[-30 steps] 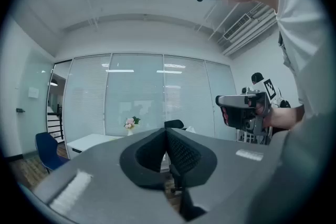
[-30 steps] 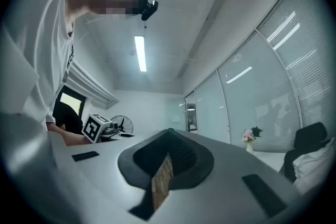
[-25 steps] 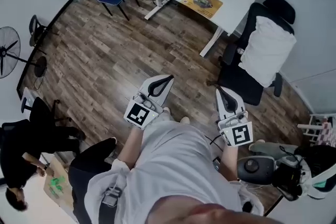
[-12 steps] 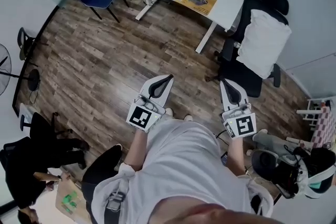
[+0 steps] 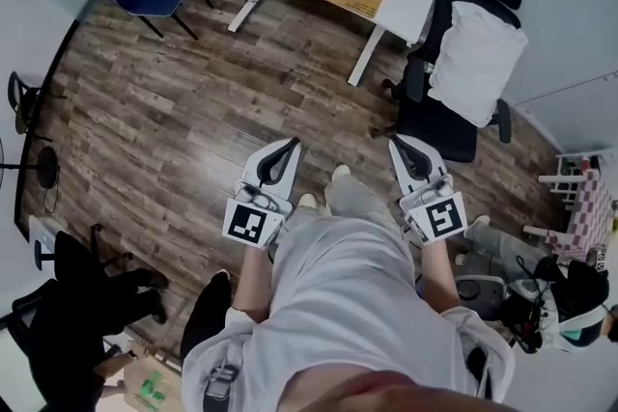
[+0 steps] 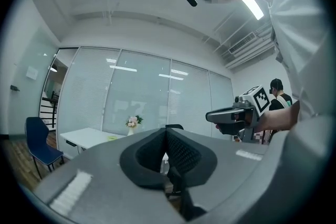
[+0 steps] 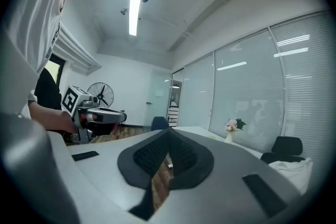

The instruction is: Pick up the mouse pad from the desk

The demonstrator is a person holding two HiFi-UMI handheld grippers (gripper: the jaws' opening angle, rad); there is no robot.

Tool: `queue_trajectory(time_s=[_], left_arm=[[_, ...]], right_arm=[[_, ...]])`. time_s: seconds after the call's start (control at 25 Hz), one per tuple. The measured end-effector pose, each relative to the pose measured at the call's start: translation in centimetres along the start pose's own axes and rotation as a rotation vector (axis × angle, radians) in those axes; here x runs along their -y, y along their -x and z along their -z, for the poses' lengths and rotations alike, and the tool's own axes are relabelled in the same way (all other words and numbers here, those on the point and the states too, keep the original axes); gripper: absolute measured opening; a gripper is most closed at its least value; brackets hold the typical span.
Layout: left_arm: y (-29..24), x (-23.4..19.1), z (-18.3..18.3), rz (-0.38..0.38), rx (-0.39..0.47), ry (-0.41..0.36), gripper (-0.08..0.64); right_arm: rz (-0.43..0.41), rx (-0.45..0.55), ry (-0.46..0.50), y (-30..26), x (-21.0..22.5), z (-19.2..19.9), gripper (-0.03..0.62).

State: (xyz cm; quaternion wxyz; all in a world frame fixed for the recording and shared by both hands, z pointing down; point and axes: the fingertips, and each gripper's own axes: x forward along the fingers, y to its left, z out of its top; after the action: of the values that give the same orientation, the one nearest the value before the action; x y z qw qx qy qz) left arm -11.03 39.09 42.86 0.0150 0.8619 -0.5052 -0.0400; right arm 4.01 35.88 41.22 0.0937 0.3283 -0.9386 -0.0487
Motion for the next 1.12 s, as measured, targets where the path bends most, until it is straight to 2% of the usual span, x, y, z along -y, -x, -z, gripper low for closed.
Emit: queue_trajectory(time_s=[0.08, 0.2, 0.4, 0.52, 0.6, 0.72, 0.92, 1.12], left_arm=[[-1.5, -0.8, 0.5, 0.014, -0.019, -0.012, -0.015], [-5.1, -2.4, 1.2, 0.036, -0.045, -0.073, -0.015], [-13.8, -5.5, 0.7, 0.047, -0.04, -0.093, -0.017], [-19.5, -6.6, 0.6, 0.107, -0.077, -0.17, -0.015], [-22.8, -7.9, 0.6, 0.113, -0.105, -0.201, -0.015], [-26.8, -10.1, 0.9, 0.092, -0.122, -0.204, -0.015], [-31.6, -13.1, 2.5, 0.06, -0.167, -0.153, -0.015], [-35.6, -16.4, 2.6, 0.03, -0.176, -0.163, -0.015]], right_arm=[[0.002, -0.004, 0.008, -1.3, 1.2, 0.3, -0.002], [0.017, 0.011, 0.003, -3.7, 4.4, 0.9, -0.002], [0.03, 0.051, -0.029, -7.7, 12.2, 1.9, -0.002], [0.059, 0.071, -0.034, -10.1, 17.4, 2.1, -0.001], [0.064, 0.079, -0.044, -12.2, 20.6, 2.4, 0.0], [0.036, 0.078, -0.053, -15.2, 24.2, 3.0, 0.0], [0.011, 0.055, -0.058, -18.4, 28.1, 4.4, 0.0], [0.009, 0.031, -0.082, -21.5, 31.3, 5.6, 0.0]])
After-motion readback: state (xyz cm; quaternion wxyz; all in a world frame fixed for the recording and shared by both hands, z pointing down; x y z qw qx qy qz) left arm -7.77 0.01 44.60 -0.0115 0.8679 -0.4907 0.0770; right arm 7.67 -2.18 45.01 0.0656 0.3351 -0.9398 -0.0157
